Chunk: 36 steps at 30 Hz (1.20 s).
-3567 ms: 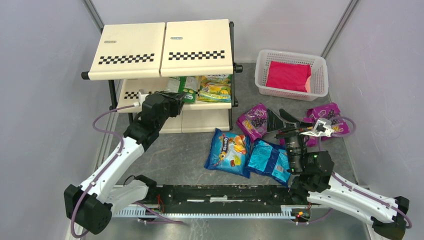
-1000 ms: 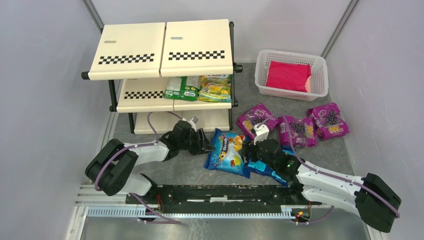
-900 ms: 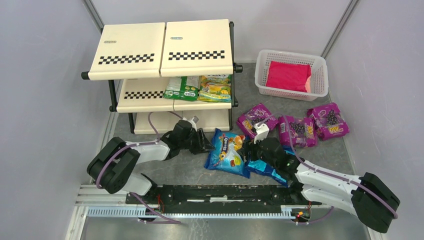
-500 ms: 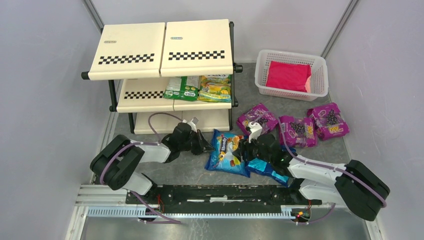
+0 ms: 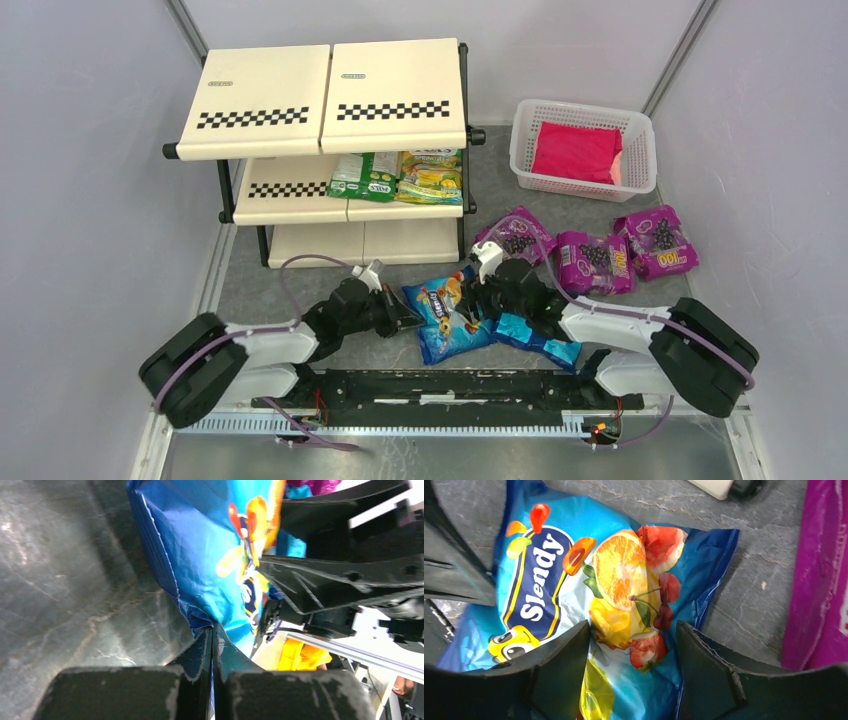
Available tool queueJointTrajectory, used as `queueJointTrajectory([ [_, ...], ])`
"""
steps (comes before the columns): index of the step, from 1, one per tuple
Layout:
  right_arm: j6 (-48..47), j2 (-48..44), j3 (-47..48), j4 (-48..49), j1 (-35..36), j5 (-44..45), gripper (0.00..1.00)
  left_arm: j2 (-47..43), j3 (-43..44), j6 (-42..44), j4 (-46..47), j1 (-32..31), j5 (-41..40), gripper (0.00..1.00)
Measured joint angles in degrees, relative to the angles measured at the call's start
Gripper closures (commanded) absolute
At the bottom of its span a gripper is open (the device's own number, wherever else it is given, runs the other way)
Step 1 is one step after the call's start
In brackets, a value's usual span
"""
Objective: Place and organize the candy bags onto the shelf
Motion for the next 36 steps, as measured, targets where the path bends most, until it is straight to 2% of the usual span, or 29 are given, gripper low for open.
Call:
queueJointTrajectory([
  [3, -1.86, -2.69, 0.44, -4.42, 2.03, 4.63, 0.19, -9.44, -0.87, -1.31, -4.74, -0.48, -1.64, 0.98],
  [8, -3.37, -6.43, 3.72, -14.56, 7.50, 13.25, 0.13, -16.15, -0.81, -2.08, -9.79, -0.52, -2.86, 0.98],
  [18, -0.55, -9.70, 11.47, -31.01, 25.70, 25.86, 0.08, -19.43, -0.81, -3.82, -14.12, -0.50, -3.67, 0.98],
  [25, 1.09, -1.25, 19.12, -29.53, 39.56, 30.08, 0.09, -18.58, 0.72, -4.35, -14.29, -0.50, -3.23, 0.98],
  [33, 1.66, 11.82, 27.39, -31.89, 45.11, 38.77, 0.11, -20.22, 0.81, -8.59, -13.73, -0.50, -3.28, 0.98],
  [36, 3.41, 16.52, 31.36, -34.45, 47.32, 45.03, 0.20, -20.70, 0.81, -9.09, -13.66, -0.50, -3.26, 0.98],
])
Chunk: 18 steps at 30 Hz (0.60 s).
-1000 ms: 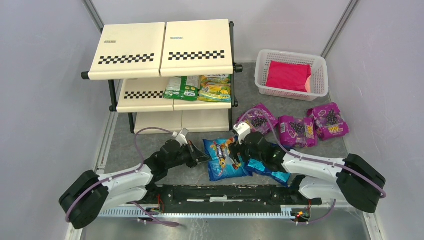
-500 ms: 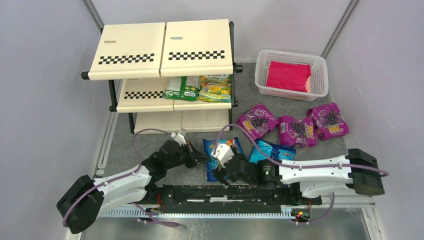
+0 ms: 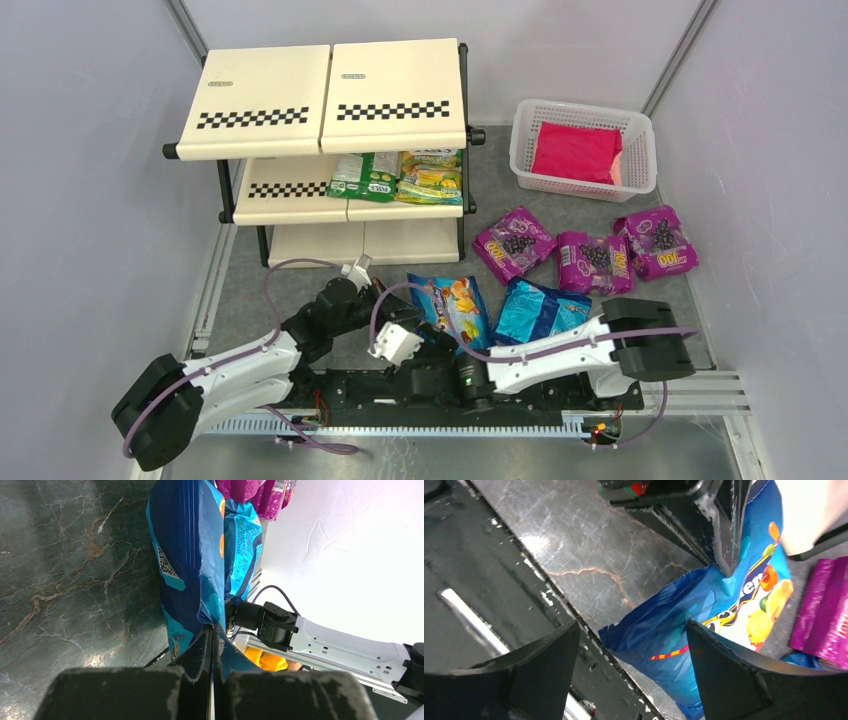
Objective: Place and organize the candy bags onto the shelf
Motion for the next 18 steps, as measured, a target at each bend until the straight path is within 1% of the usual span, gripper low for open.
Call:
queueJointTrajectory([
  [5, 3.63, 7.56, 6.45, -6.75, 2.01, 10.21, 0.37, -0.04, 0.00, -0.13, -0.04, 0.00, 0.04, 0.98],
  [7, 5.31, 9.25, 7.87, -9.84, 2.36, 13.90, 0.46, -0.35, 0.00, -0.15, -0.09, 0.00, 0.04, 0.98],
  [10, 6.99, 9.55, 8.13, -12.66, 2.51, 17.20, 0.65, -1.31, 0.00, -0.15, -0.17, 0.00, -0.09, 0.98],
  [12, 6.91, 9.07, 7.52, -12.59, 2.62, 18.47, 0.75, -1.95, 0.02, -0.15, -0.81, 0.00, -0.31, 0.98],
  [14, 5.11, 7.04, 4.90, -9.92, 2.64, 18.53, 0.84, -2.38, 0.02, -0.17, -1.81, 0.11, -0.48, 0.98],
  [15, 3.28, 5.11, 2.32, -6.91, 2.73, 18.08, 0.89, -2.49, 0.02, -0.20, -2.25, 0.17, -0.48, 0.98],
  [16, 1.44, 3.23, 0.09, -4.50, 2.73, 17.59, 0.92, -2.60, 0.02, -0.28, -2.86, 0.17, -0.42, 0.96],
  [17, -0.74, 1.16, -2.27, -1.64, 2.73, 16.94, 0.95, -2.71, 0.02, -0.57, -3.23, 0.17, -0.37, 0.89],
  [18, -2.84, -0.79, -4.35, 0.94, 2.73, 16.26, 0.98, -2.91, 0.02, -1.14, -3.61, 0.20, -0.20, 0.78],
])
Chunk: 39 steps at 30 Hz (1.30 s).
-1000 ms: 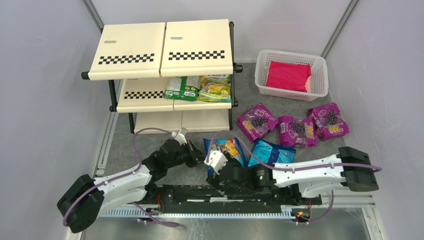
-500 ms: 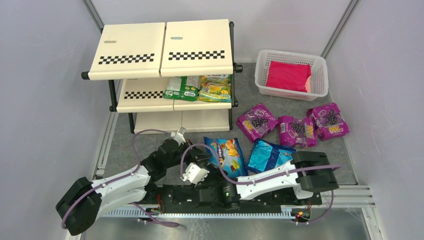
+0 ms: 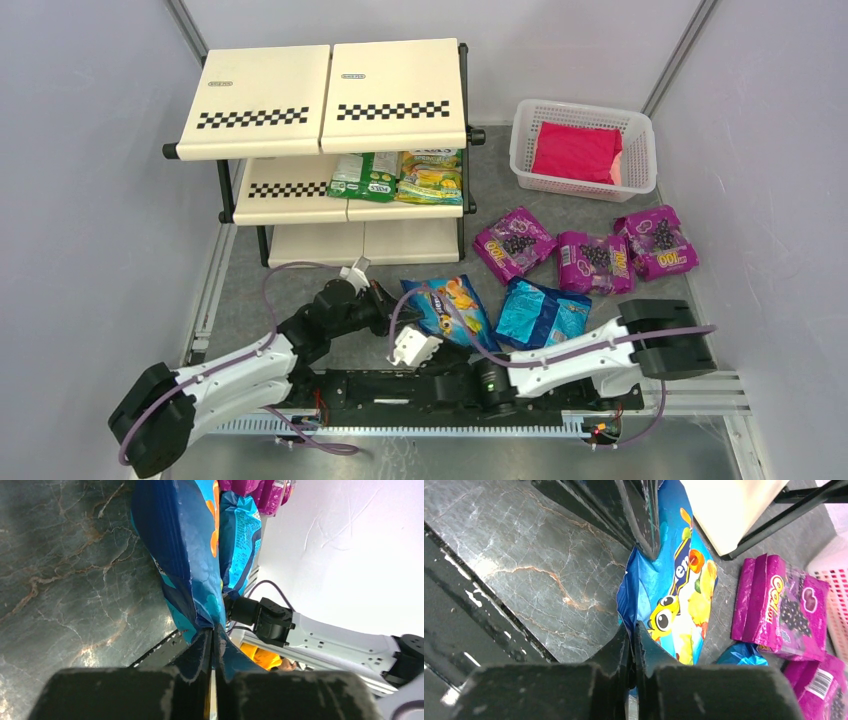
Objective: Place and organize the candy bags onto the shelf
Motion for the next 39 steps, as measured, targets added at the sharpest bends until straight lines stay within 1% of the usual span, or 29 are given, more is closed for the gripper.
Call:
queueJointTrajectory([
  [1, -2.34, -1.97, -2.16, 2.97, 0.00, -0.98, 1.00, -0.31, 0.04, -0.52, -0.48, 0.02, 0.20, 0.63],
  [2, -4.74, -3.85, -4.31, 5.86, -0.02, -2.01, 1.00, -0.83, 0.09, -1.05, -1.11, 0.11, 0.17, 0.48],
  [3, -7.76, -6.03, -6.88, 9.03, -0.15, -3.52, 1.00, -1.38, 0.15, -1.20, -1.62, 0.24, 0.13, 0.30],
  [4, -9.94, -7.28, -8.39, 10.97, -0.24, -4.55, 1.00, -2.34, 0.44, -2.10, -2.82, 0.44, -0.09, 0.20],
  [5, -12.50, -8.50, -10.10, 13.38, -0.28, -5.90, 1.00, -3.15, 0.70, -2.03, -3.65, 0.50, -0.31, 0.12],
  [6, -15.17, -9.46, -11.72, 15.82, -0.28, -7.32, 1.00, -4.35, 1.27, -2.51, -5.31, 0.57, -0.55, 0.07],
  [8, -19.28, -10.45, -13.90, 19.63, -0.66, -9.77, 1.00, -6.75, 2.08, -2.69, -8.02, 0.59, -1.38, 0.01],
  [12, -24.50, -10.67, -15.45, 24.85, -1.92, -13.38, 1.00, -10.36, 2.67, -3.54, -13.66, 0.61, -2.40, 0.00],
  [15, -26.60, -10.67, -15.56, 27.80, -2.93, -15.19, 1.00, -10.16, 2.67, -4.31, -16.20, 0.61, -2.84, 0.00],
  [18, -28.13, -10.69, -16.04, 30.75, -3.74, -16.92, 1.00, -5.86, 2.67, -4.42, -15.78, 0.61, -2.45, 0.00],
  [21, -29.18, -10.78, -16.65, 32.46, -4.20, -18.73, 1.00, 1.64, 3.26, -4.31, -14.47, 0.61, -0.96, 0.01],
  [23, -29.64, -10.78, -16.87, 32.98, -4.31, -19.43, 1.00, 7.96, 4.85, -3.91, -13.51, 0.59, 0.26, 0.07],
  [24, -29.83, -10.80, -16.98, 33.18, -4.39, -19.74, 1.00, 10.60, 5.88, -3.69, -12.68, 0.55, 0.76, 0.12],
  [27, -29.92, -11.63, -17.88, 33.70, -4.42, -20.52, 1.00, 17.07, 8.59, -3.30, -7.98, 0.28, 2.23, 0.23],
  [30, -29.90, -13.22, -19.28, 34.42, -4.42, -20.76, 1.00, 20.44, 8.85, -3.45, -2.38, 0.11, 2.86, 0.36],
  [32, -29.86, -14.32, -20.44, 35.19, -4.46, -20.76, 1.00, 21.51, 8.22, -3.72, 0.44, 0.07, 3.02, 0.42],
  [34, -29.81, -15.13, -21.38, 35.74, -4.72, -20.72, 1.00, 22.53, 7.43, -4.02, 2.91, 0.00, 3.08, 0.44],
  [39, -29.81, -15.91, -22.16, 36.26, -5.40, -20.70, 1.00, 24.28, 7.23, -4.07, 5.73, -0.39, 3.13, 0.38],
])
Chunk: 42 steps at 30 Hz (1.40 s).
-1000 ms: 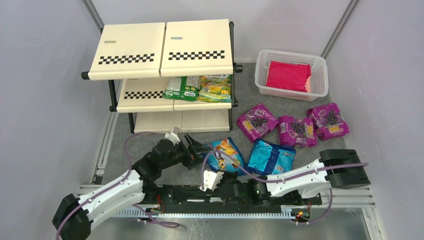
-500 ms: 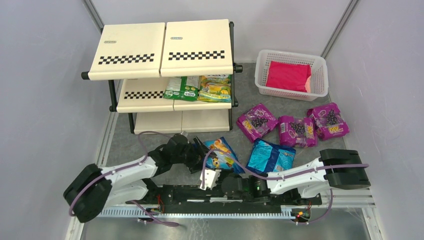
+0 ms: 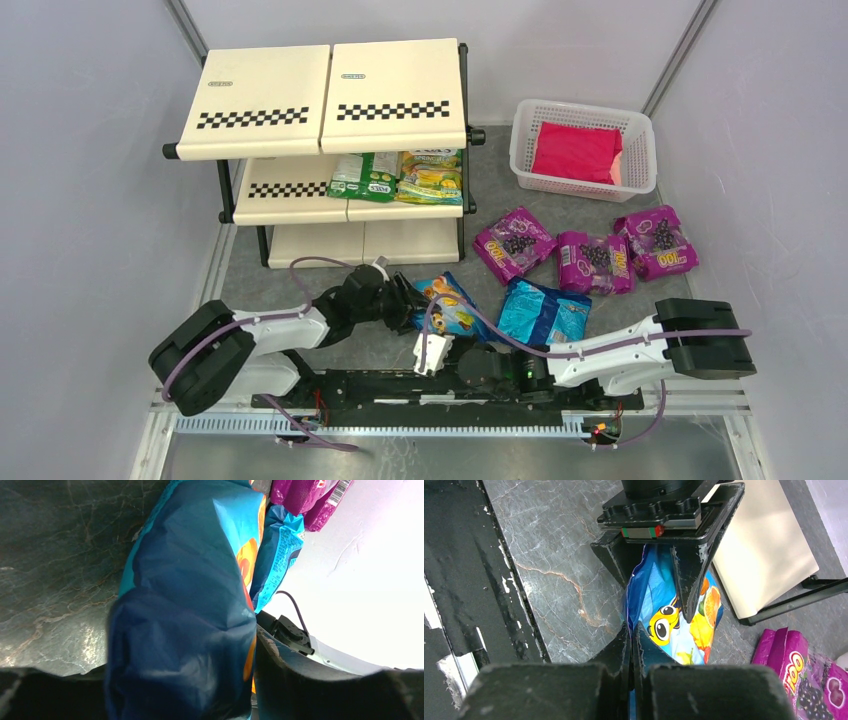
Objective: Place and organize the candy bags onto the shelf
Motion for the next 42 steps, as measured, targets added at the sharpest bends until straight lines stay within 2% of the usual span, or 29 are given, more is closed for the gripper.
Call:
queueJointTrajectory([
  [4, 0.02, 0.00, -0.17, 0.37, -0.48, -0.24, 1.00, 1.33, 0.39, 0.00, 0.59, -1.33, 0.00, 0.41],
  [8, 0.22, 0.00, -0.20, 0.28, -0.63, -0.26, 0.98, 3.54, 1.22, -0.02, 1.20, -2.03, 0.04, 0.57],
  [12, 1.03, 0.00, -0.20, 0.22, -0.70, -0.70, 0.75, 3.23, 1.20, 0.00, 1.29, -2.08, -0.35, 0.66],
  [16, 2.99, -1.16, -0.02, -0.94, -0.74, -1.11, 0.42, 0.85, 1.11, 0.00, 0.85, -2.34, -1.33, 0.69],
  [19, 5.25, -3.28, 1.40, -5.22, -0.74, -1.03, 0.17, -2.16, 0.37, -0.02, 0.55, -2.38, -2.19, 0.71],
  [22, 8.04, -6.73, 3.65, -11.06, -0.74, -1.42, 0.09, -5.62, -0.28, -0.02, -0.87, -2.38, -3.23, 0.73],
  [26, 11.10, -15.08, 6.43, -18.56, -0.74, -4.68, 0.02, -9.94, -0.39, 0.02, -4.59, -2.38, -4.09, 0.77],
  [33, 13.64, -34.64, 6.64, -22.84, -0.74, -11.41, 0.02, -21.75, 0.39, 1.86, -17.46, -2.36, -7.19, 0.77],
  [37, 14.25, -41.33, 4.85, -22.93, -0.74, -10.78, 0.02, -29.53, 3.37, 4.52, -26.10, -2.34, -8.66, 0.77],
  [42, 15.69, -42.56, 2.10, -24.09, -0.74, -7.39, 0.02, -38.12, 9.62, 8.85, -35.36, -2.32, -10.10, 0.77],
])
